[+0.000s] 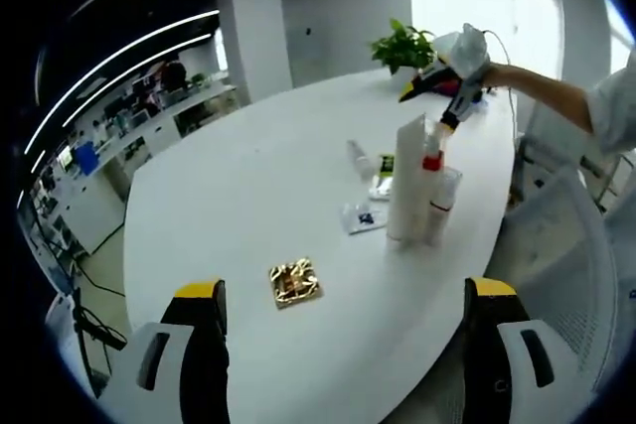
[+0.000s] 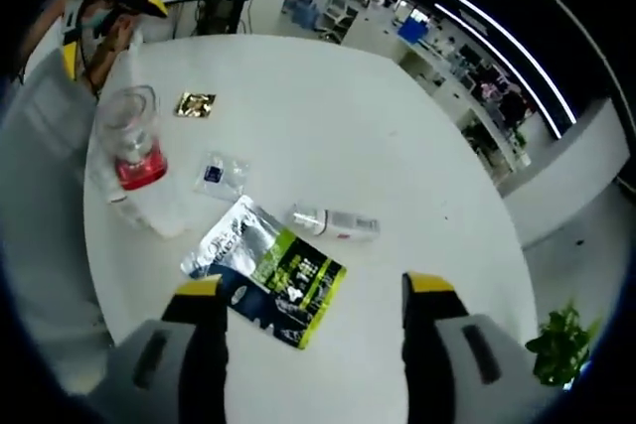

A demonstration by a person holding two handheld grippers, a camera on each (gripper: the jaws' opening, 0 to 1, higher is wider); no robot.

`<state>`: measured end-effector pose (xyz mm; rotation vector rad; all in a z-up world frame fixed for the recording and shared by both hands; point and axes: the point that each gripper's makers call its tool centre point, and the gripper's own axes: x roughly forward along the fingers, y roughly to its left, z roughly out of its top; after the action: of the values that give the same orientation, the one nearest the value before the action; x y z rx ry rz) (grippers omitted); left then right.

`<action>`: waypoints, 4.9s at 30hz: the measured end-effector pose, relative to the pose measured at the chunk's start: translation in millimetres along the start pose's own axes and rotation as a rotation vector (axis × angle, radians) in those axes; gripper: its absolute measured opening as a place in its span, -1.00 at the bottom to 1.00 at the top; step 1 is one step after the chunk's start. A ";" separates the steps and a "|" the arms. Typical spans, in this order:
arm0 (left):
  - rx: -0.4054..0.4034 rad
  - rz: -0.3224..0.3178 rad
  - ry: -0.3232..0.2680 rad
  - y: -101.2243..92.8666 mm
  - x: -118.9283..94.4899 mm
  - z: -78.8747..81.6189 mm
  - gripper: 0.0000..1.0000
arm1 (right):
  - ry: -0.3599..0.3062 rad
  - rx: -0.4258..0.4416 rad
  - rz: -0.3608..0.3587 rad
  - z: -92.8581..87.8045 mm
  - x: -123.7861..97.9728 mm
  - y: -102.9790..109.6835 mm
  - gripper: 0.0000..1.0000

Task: Arrange the skincare products in the storage area until every visible bottle or jar stands upright without overlapping.

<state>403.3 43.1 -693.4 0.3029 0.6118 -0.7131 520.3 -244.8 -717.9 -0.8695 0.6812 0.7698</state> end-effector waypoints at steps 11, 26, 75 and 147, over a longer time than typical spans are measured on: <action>-0.019 0.002 -0.014 3.7 4.4 3.2 0.94 | 0.041 -0.111 0.046 3.8 27.6 -20.4 0.27; -0.054 0.007 0.007 6.9 4.3 -5.5 0.94 | 0.075 -0.294 0.136 -0.1 77.3 -45.9 0.09; -0.085 -0.002 0.054 10.1 11.6 -16.7 0.89 | 0.235 -0.838 0.664 -9.5 151.9 -11.3 -0.53; 0.003 -0.012 -0.024 -16.7 -14.0 1.1 0.94 | -0.050 0.024 0.224 7.1 -6.7 32.1 -0.63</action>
<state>384.0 37.8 -684.9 0.2933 0.5907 -0.7282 492.1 -227.2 -722.2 -0.7573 0.7503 0.9789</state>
